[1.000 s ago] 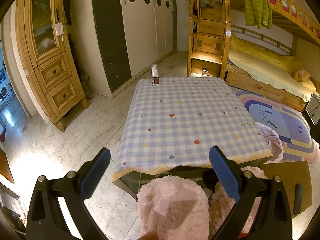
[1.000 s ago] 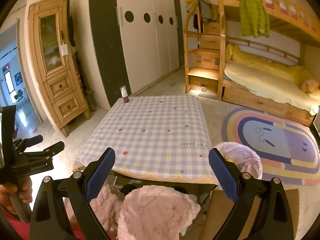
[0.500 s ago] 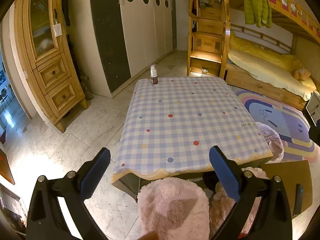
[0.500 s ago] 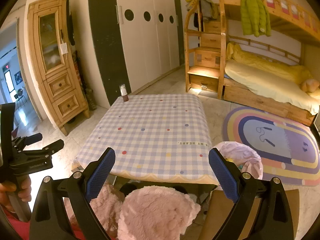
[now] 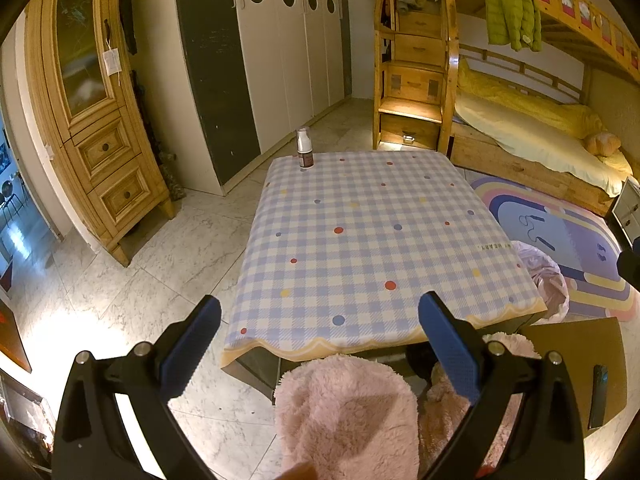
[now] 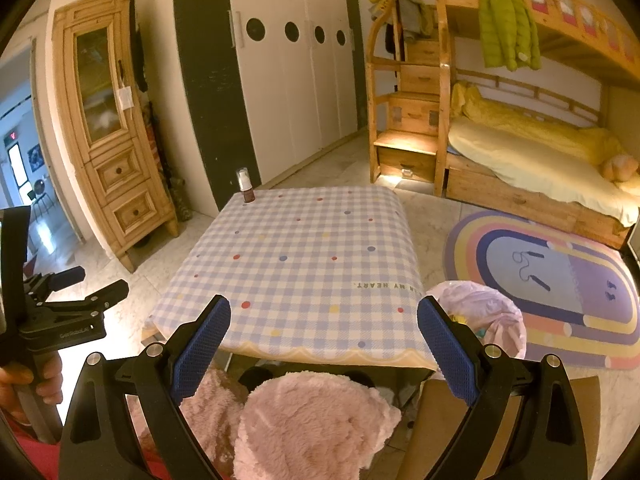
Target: Collect trash
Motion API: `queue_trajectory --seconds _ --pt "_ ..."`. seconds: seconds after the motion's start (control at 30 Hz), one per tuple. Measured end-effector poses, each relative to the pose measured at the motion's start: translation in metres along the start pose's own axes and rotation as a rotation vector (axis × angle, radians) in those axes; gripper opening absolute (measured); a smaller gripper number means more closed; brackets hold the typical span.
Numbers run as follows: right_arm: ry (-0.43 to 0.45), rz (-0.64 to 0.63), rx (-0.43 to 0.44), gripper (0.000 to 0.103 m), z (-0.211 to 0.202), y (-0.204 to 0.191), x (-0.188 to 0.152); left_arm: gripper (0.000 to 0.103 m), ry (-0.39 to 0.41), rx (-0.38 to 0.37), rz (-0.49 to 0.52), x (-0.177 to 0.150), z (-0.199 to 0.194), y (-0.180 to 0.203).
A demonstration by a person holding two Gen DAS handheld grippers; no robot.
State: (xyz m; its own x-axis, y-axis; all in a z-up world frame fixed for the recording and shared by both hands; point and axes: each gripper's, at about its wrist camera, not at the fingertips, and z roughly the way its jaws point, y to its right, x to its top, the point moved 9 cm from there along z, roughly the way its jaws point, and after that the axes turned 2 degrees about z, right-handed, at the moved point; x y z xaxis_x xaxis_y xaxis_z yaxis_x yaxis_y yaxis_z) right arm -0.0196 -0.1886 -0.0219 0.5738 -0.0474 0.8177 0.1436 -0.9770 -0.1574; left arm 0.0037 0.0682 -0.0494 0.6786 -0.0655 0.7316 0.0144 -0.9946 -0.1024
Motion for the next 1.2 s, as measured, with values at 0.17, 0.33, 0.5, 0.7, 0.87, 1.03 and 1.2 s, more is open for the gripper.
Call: queue_trajectory --seconds 0.17,0.33,0.5,0.7,0.87,1.03,1.2 --pt "-0.003 0.007 -0.002 0.093 0.003 0.003 -0.003 0.096 -0.002 -0.001 0.004 0.000 0.001 0.001" --pt "-0.003 0.007 -0.003 0.093 0.003 0.003 -0.003 0.096 -0.002 0.000 0.004 0.000 0.002 0.001" --pt "-0.004 0.007 -0.001 0.093 0.003 0.003 -0.003 0.096 -0.003 0.001 0.004 0.000 0.002 0.001" --pt "-0.006 0.008 -0.001 0.093 0.003 0.004 -0.003 0.096 -0.004 -0.001 0.003 0.001 0.002 0.001" --pt "-0.006 0.008 0.000 0.093 0.003 0.004 -0.003 0.096 -0.004 -0.012 0.004 0.000 0.003 0.002" --pt "-0.008 0.019 -0.011 0.093 0.003 0.009 -0.005 0.096 0.008 -0.020 0.013 0.000 0.007 0.003" --pt "0.021 0.043 -0.075 0.093 0.007 0.039 -0.011 0.096 -0.014 -0.040 0.014 -0.001 0.023 0.011"
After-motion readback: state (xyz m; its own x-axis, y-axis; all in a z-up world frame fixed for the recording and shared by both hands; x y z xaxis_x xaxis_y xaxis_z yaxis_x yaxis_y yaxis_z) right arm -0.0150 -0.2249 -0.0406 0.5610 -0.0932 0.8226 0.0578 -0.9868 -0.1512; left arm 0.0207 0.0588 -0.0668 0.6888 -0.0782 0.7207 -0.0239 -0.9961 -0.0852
